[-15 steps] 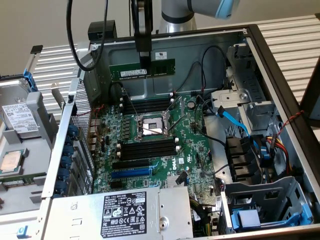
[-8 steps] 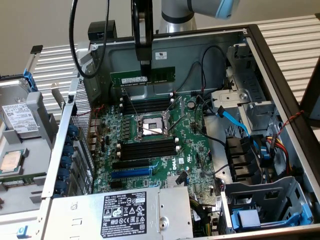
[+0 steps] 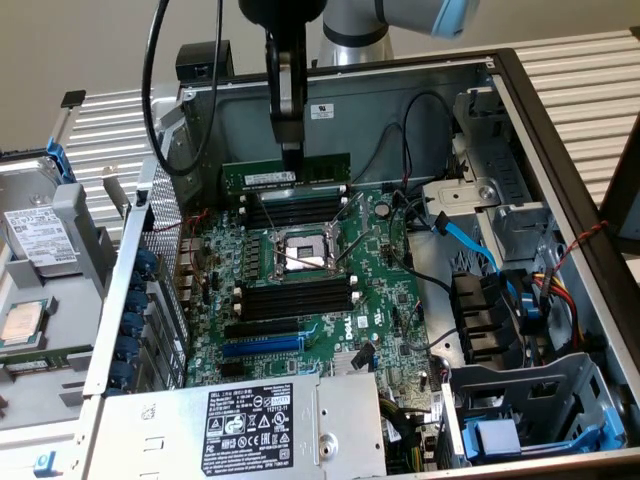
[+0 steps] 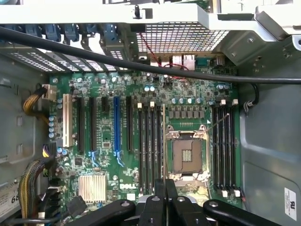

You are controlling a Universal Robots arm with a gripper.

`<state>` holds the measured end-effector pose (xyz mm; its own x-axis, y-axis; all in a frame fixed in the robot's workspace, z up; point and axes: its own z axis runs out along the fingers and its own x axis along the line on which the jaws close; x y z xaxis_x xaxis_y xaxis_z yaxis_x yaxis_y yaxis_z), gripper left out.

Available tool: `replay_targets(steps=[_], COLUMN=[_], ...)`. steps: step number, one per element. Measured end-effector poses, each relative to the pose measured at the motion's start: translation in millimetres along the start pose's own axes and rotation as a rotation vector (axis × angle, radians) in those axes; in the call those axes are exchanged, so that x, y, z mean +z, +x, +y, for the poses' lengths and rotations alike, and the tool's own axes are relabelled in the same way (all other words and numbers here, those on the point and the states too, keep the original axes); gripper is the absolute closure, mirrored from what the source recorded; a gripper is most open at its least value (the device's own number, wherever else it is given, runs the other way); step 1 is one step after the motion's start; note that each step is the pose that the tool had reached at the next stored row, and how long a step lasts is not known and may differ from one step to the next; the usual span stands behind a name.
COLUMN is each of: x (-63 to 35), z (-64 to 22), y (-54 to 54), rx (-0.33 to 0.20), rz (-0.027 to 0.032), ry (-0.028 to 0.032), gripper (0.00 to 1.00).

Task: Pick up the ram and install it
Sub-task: 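Insert the ram into the slot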

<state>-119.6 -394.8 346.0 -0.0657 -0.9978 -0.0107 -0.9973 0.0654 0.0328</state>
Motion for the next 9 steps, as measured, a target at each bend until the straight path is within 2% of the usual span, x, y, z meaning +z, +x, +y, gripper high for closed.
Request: replay_targets(steps=[9], x=[16.3], z=[0.9], y=[6.5], rx=[0.015], rz=[-0.0004], ry=[0.0001], gripper=[0.88])
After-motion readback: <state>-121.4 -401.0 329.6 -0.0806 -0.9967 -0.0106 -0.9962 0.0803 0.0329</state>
